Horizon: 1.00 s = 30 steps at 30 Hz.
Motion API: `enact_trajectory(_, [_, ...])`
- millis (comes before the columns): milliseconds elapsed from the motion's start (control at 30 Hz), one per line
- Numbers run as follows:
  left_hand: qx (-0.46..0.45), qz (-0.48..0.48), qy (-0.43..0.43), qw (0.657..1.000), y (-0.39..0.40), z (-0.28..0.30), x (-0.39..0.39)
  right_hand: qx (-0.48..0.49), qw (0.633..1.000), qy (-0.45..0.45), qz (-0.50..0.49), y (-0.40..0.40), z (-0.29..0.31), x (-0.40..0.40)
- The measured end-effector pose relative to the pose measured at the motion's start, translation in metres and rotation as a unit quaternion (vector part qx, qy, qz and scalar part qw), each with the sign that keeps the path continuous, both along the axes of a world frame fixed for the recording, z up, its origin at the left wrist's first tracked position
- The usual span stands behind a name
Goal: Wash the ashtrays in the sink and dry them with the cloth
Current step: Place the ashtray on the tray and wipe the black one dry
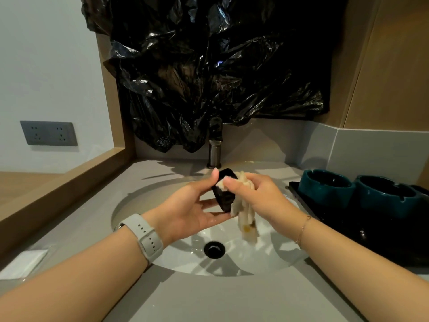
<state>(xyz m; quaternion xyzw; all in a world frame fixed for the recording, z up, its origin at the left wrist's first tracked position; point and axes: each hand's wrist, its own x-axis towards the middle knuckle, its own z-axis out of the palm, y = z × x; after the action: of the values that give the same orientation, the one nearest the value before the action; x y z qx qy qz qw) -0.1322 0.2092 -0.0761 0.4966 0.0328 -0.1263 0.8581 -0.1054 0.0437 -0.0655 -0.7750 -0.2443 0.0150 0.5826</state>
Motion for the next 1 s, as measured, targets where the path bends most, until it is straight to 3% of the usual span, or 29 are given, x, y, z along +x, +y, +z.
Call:
enact_trajectory(200, [0.149,-0.001,-0.118,0.982,-0.003,0.003,-0.003,0.037,0.995,0.096,0.005,0.006,-0.002,-0.002])
enact_trajectory(367, [0.053,-0.023,-0.042,0.997,0.001,0.004,0.001,0.044,0.998,0.036,0.015,0.002,0.000,-0.003])
enact_trajectory(467, [0.062,-0.016,-0.027,0.998,0.003,0.005,0.003,0.002,1.000,-0.016,0.023,0.004,-0.002,-0.005])
enact_trajectory(567, [0.081,0.000,-0.080,0.994,0.007,0.006,0.003,0.010,1.000,-0.017,0.012,0.006,-0.004,-0.006])
enact_trajectory(767, [0.177,0.010,-0.198,0.964,0.007,0.008,0.002,0.123,0.990,0.068,0.020,0.011,-0.005,-0.006])
enact_trajectory(867, [0.129,-0.019,-0.171,0.977,0.010,0.008,0.005,0.151,0.986,0.067,0.034,0.011,-0.002,-0.006])
enact_trajectory(1000, [0.115,-0.052,-0.092,0.988,0.010,0.008,0.005,0.064,0.997,-0.022,0.024,0.009,-0.004,-0.009])
